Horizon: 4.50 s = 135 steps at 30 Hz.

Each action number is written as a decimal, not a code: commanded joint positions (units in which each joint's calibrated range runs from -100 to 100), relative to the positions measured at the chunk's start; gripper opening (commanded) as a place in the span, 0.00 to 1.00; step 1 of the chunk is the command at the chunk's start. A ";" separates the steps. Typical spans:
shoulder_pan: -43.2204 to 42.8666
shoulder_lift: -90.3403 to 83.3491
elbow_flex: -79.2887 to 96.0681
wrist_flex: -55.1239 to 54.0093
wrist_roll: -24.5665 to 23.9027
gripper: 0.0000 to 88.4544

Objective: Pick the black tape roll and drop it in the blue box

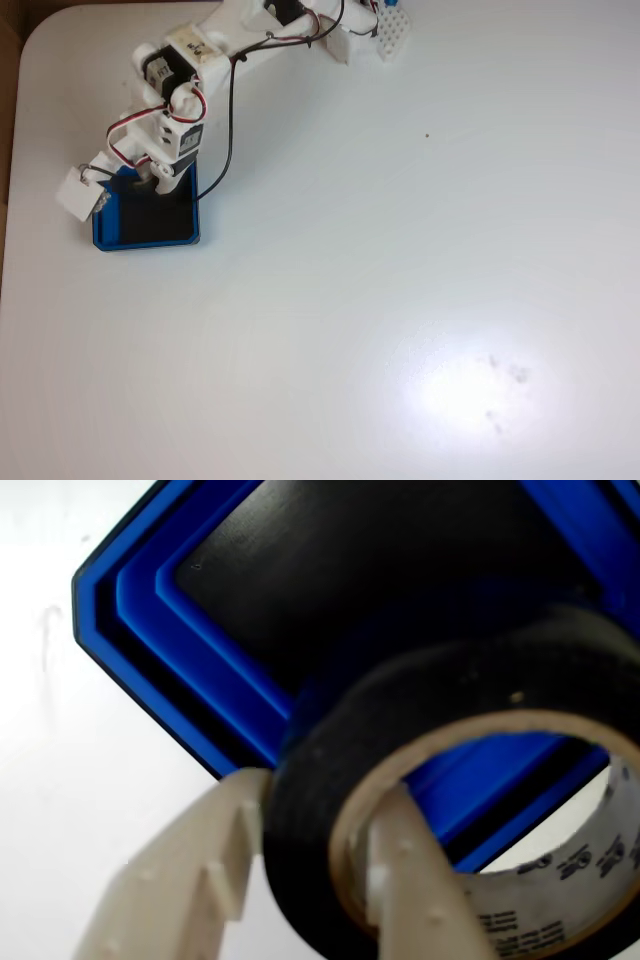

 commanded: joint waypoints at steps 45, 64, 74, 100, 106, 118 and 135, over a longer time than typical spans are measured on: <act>-6.26 -22.10 7.65 -0.01 0.22 0.15; -43.00 -82.97 93.36 -38.87 0.04 0.15; -51.11 -101.78 117.71 -47.45 0.13 0.15; -52.28 -123.60 143.94 -47.61 0.04 0.15; -52.18 -125.19 144.21 -47.61 0.13 0.15; -52.28 -125.44 144.21 -47.61 0.13 0.15; -51.99 -125.28 144.30 -47.37 0.04 0.02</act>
